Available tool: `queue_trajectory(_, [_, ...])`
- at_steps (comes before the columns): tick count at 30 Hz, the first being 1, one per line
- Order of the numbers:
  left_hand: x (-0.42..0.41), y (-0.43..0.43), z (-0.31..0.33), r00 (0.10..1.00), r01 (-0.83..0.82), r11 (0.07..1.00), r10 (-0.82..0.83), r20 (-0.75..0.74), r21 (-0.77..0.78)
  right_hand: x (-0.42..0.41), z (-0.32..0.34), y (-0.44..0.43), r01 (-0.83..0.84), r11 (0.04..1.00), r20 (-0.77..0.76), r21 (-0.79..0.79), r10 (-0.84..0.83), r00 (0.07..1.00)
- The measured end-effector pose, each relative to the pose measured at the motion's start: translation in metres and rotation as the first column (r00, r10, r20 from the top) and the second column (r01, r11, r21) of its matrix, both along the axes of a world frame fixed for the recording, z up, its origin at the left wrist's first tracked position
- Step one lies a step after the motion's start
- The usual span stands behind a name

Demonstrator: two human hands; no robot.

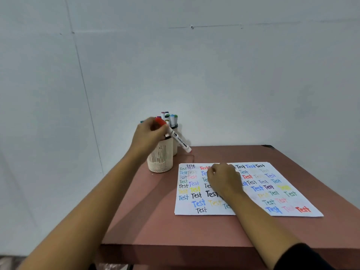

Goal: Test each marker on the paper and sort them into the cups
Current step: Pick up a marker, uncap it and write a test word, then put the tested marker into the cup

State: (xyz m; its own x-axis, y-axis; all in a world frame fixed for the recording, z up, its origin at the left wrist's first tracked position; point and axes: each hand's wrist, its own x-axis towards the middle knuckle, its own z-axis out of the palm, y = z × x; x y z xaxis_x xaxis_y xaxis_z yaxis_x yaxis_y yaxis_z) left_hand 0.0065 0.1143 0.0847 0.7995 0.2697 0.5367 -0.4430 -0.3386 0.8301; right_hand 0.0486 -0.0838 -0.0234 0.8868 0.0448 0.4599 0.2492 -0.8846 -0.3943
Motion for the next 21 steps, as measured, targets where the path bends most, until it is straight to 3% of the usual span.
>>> queue_trajectory(9, [0.016, 0.026, 0.078, 0.929, -0.341, 0.907, 0.283, 0.239, 0.249, -0.001, -0.004, 0.001, -0.003, 0.992, 0.015, -0.126, 0.005, 1.0])
queue_trajectory(16, [0.038, 0.027, 0.052, 0.952, -0.298, 0.813, 0.292, 0.093, 0.5, 0.0, -0.005, 0.002, -0.002, 0.993, 0.033, -0.121, 0.006, 0.999])
queue_trajectory(21, [0.049, 0.036, 0.018, 0.899, -0.328, 0.591, 0.435, 0.051, 0.737, 0.002, -0.005, 0.003, 0.002, 0.992, 0.034, -0.123, 0.002, 0.999])
